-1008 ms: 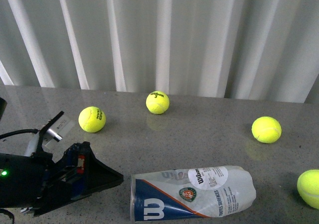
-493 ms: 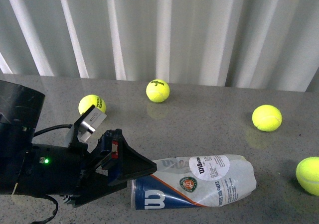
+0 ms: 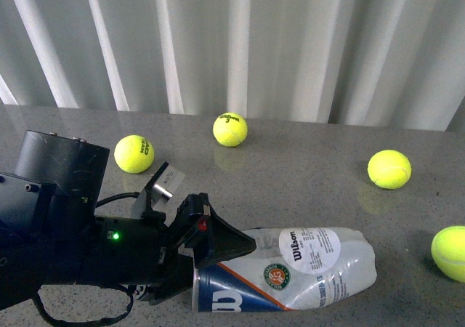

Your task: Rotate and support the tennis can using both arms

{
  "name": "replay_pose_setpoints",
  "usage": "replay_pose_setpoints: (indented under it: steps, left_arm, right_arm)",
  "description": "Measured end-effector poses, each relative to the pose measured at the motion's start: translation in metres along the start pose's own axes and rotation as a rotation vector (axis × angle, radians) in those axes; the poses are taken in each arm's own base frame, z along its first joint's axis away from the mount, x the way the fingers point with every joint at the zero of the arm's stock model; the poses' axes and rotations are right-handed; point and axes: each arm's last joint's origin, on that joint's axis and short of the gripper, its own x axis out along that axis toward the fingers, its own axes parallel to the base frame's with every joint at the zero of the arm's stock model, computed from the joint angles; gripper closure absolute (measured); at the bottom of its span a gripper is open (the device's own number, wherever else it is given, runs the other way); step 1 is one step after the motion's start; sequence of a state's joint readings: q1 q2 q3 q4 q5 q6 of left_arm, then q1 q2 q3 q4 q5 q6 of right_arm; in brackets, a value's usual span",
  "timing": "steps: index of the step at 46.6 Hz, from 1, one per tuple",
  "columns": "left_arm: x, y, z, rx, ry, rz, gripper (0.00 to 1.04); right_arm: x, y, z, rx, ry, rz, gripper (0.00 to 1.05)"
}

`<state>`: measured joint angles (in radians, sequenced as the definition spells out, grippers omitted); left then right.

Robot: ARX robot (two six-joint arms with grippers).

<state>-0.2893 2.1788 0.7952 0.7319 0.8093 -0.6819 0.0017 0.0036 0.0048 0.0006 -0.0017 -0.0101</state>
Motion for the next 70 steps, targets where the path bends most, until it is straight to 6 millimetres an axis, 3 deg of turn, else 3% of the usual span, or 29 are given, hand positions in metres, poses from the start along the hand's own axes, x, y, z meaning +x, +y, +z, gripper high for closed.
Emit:
replay_pose_setpoints:
  steps: [13, 17, 29, 35, 40, 43, 47, 53, 58, 70]
  left_arm:
    - [-0.003, -0.006, -0.002, -0.058, -0.026, -0.032, 0.9]
    - [-0.006, -0.013, -0.001, -0.065, -0.03, -0.058, 1.02]
    - [-0.011, -0.03, 0.001, -0.081, -0.012, -0.032, 1.01]
    - [-0.021, -0.048, 0.013, -0.066, 0.005, -0.002, 1.01]
    - [-0.035, -0.081, 0.04, 0.024, 0.001, 0.041, 1.01]
    - [-0.05, -0.12, 0.071, 0.143, -0.004, 0.122, 1.01]
    - [-0.058, -0.143, 0.089, 0.234, 0.01, 0.2, 1.01]
    - [-0.068, -0.191, 0.118, 0.509, 0.148, 0.463, 1.01]
    - [-0.06, -0.215, 0.128, 0.764, 0.357, 0.697, 1.01]
    - [-0.023, -0.233, 0.126, 1.059, 0.567, 0.839, 1.01]
  right_arm:
    - [0.0, 0.0, 0.0, 0.0, 0.0, 0.0, 0.07]
    - [0.0, 0.0, 0.0, 0.0, 0.0, 0.0, 0.07]
    - [0.0, 0.0, 0.0, 0.0, 0.0, 0.0, 0.07]
    - [0.0, 0.0, 0.0, 0.0, 0.0, 0.0, 0.07]
    - [0.0, 0.0, 0.0, 0.0, 0.0, 0.0, 0.07]
    - [0.0, 0.0, 0.0, 0.0, 0.0, 0.0, 0.07]
    - [0.0, 0.0, 0.0, 0.0, 0.0, 0.0, 0.07]
    - [0.0, 0.0, 0.0, 0.0, 0.0, 0.0, 0.07]
    - [0.0, 0.0, 0.0, 0.0, 0.0, 0.0, 0.07]
    - [0.0, 0.0, 0.0, 0.0, 0.0, 0.0, 0.07]
